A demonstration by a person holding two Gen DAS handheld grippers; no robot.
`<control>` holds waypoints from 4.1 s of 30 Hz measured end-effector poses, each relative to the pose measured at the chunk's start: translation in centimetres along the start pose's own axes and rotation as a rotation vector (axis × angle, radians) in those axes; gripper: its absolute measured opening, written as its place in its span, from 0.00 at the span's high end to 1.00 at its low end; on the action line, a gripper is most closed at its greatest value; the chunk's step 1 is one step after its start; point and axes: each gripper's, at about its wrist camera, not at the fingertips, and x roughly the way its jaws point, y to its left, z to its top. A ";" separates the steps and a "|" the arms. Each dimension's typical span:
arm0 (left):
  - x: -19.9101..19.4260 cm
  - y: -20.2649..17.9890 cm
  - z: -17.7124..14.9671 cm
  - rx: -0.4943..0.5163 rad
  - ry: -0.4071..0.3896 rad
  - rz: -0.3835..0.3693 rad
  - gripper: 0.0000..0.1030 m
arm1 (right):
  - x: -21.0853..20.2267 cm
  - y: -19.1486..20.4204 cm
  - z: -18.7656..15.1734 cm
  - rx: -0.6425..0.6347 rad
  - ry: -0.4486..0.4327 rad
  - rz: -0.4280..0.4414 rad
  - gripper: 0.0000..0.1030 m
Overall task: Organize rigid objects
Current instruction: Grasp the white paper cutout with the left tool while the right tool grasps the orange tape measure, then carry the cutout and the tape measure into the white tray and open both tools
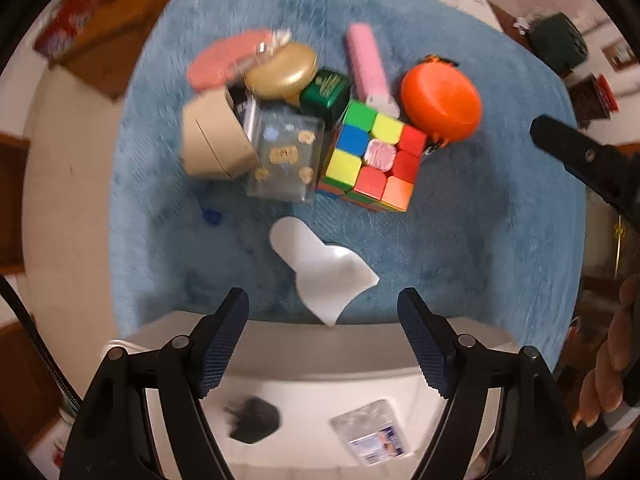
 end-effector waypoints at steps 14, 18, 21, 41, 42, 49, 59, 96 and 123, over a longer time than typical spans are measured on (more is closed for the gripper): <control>3.9 0.5 0.7 -0.170 0.102 -0.076 0.23 | 7.2 0.9 3.9 0.008 0.115 -0.051 0.24; 4.6 0.2 0.4 -0.175 0.108 -0.072 0.23 | 8.6 1.3 4.1 -0.016 0.145 -0.076 0.24; 5.0 0.1 0.4 -0.185 0.119 -0.072 0.23 | 9.6 1.4 4.1 -0.028 0.164 -0.096 0.22; 7.5 2.2 -0.1 -0.248 0.074 0.002 0.41 | 11.2 1.6 3.0 -0.090 0.190 -0.159 0.21; 7.5 2.4 -0.2 -0.242 0.067 0.000 0.41 | 10.9 1.5 2.8 -0.093 0.185 -0.161 0.21; 5.8 4.1 -1.3 -0.208 0.032 -0.014 0.41 | 8.5 0.0 1.5 -0.050 0.157 -0.105 0.21; 0.9 4.8 -2.7 -0.167 -0.067 -0.032 0.41 | 3.2 -0.5 0.5 -0.013 0.085 -0.011 0.21; -0.4 3.5 -16.2 0.286 -0.111 0.216 0.42 | -1.0 8.4 -24.9 -0.320 0.160 0.036 0.21; -0.1 3.8 -16.4 0.261 -0.188 0.243 0.21 | -1.2 9.2 -24.7 -0.356 0.045 -0.009 0.20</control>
